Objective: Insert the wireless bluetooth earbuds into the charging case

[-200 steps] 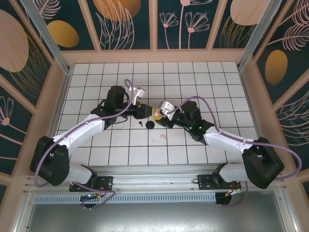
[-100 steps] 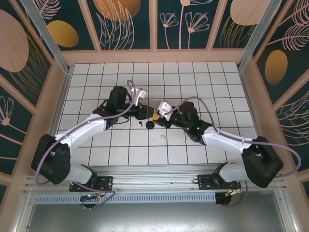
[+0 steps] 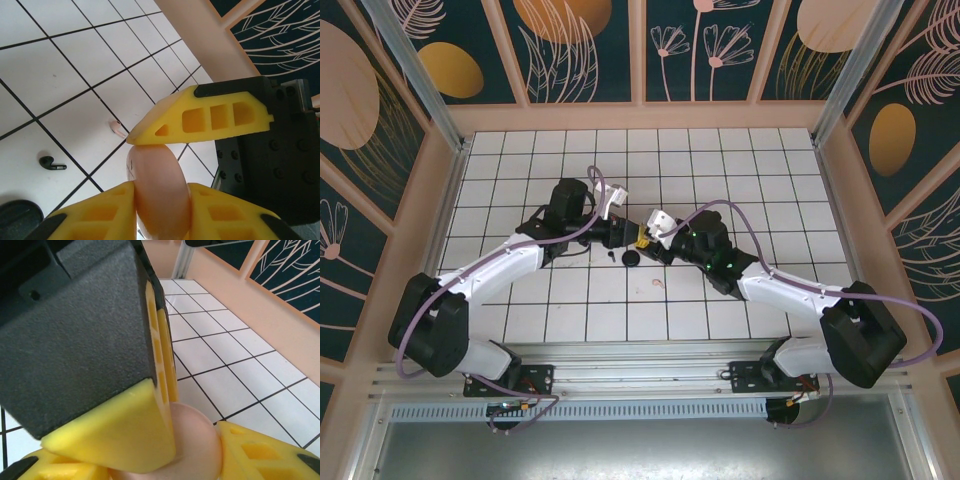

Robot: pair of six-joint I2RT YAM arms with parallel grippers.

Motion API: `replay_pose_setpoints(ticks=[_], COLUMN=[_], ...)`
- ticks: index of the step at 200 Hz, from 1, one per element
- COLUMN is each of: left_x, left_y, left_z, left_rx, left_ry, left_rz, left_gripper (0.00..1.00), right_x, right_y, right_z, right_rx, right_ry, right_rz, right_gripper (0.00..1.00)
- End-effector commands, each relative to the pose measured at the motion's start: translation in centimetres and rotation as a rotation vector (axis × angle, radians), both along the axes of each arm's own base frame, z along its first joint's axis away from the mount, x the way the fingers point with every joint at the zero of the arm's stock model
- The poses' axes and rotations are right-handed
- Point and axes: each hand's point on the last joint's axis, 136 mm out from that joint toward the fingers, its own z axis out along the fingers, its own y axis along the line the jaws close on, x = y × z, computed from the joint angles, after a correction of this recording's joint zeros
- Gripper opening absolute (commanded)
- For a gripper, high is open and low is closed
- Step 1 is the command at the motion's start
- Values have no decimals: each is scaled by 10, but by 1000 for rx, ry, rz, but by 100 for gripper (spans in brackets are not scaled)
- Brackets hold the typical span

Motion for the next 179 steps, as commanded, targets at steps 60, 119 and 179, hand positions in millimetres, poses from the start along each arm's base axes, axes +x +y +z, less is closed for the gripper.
replay_pose_setpoints(ticks=[60,119,179], left_x=[0,-19,-34], left_y=[3,0,4], left_z=[-5,5,14], left_rx=[128,122,133], left_ry=[-157,-340,-501], left_rz=[-101,-284,-404], left_gripper=[23,22,22], right_x=[-32,-37,-21], right_y=[-15,-54,-39], right_z=[23,32,25], right_rx=[9,-29,-151], right_ry=[105,238,252], right_rz=[137,209,330], right_gripper=[69,65,58])
